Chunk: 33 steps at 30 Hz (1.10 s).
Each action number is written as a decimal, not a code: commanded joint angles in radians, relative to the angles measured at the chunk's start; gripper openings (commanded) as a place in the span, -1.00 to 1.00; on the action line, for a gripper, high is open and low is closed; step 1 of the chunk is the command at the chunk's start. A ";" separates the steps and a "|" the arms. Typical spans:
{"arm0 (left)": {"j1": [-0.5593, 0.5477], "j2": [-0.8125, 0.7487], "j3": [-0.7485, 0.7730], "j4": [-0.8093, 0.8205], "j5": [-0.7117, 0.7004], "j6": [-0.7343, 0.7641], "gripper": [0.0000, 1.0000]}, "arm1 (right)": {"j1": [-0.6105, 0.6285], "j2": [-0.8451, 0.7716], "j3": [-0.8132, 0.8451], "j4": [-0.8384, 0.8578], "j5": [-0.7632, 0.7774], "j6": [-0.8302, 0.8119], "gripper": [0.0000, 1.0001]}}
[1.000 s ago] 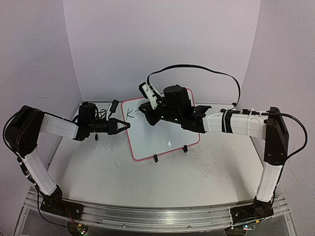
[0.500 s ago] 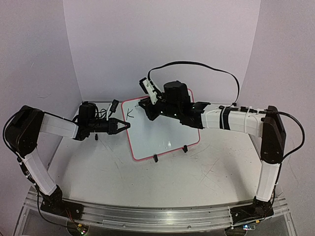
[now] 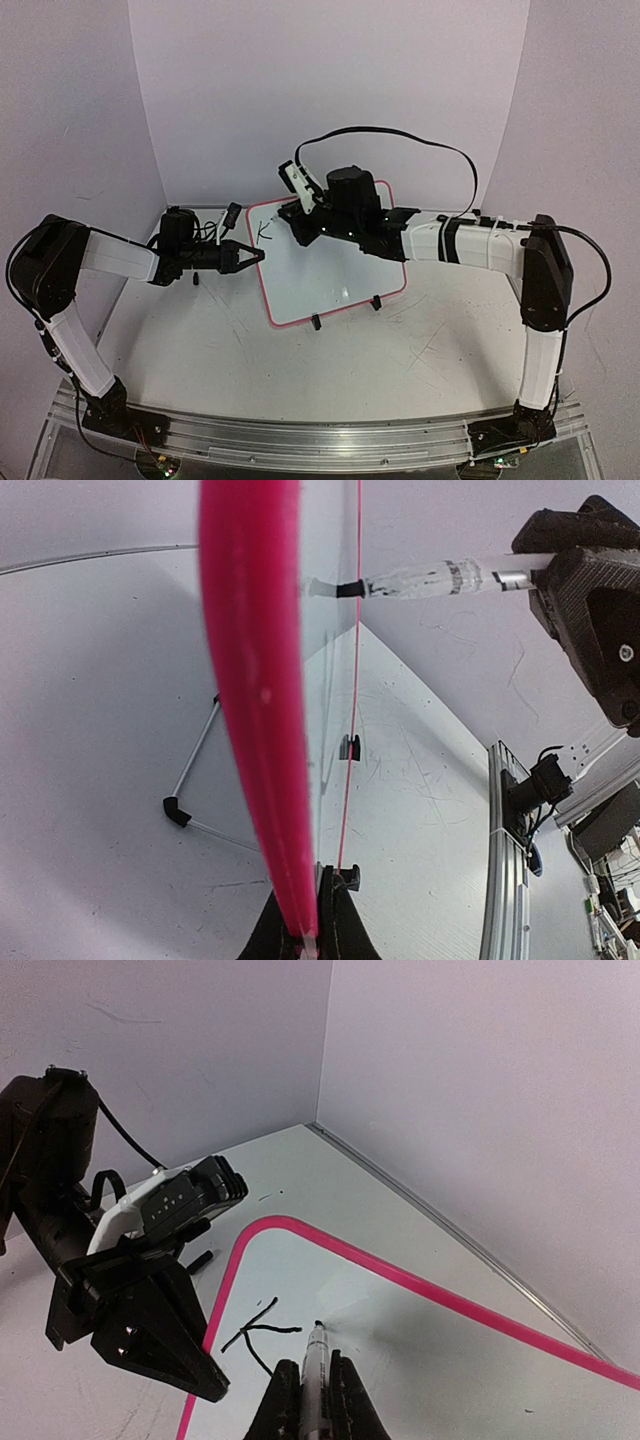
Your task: Write a sentence on the whiteboard
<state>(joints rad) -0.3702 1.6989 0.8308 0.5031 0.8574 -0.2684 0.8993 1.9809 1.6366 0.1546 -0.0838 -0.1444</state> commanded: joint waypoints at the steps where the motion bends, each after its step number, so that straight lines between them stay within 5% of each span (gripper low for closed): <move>1: 0.007 0.004 0.023 -0.051 -0.159 0.101 -1.00 | 0.003 0.018 0.042 -0.001 0.038 0.007 -1.00; 7: 0.008 0.007 0.026 -0.054 -0.158 0.102 -1.00 | 0.004 0.008 0.029 -0.002 0.077 0.004 -1.00; 16: 0.008 0.010 0.025 -0.057 -0.161 0.105 -1.00 | 0.022 -0.117 -0.093 0.087 -0.065 0.017 -1.00; 33: 0.005 -0.001 0.022 -0.063 -0.161 0.107 -1.00 | 0.015 -0.047 -0.038 0.058 0.045 0.010 -1.00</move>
<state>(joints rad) -0.3705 1.6976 0.8319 0.4959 0.8585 -0.2608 0.9170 1.9238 1.5471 0.1922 -0.0688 -0.1401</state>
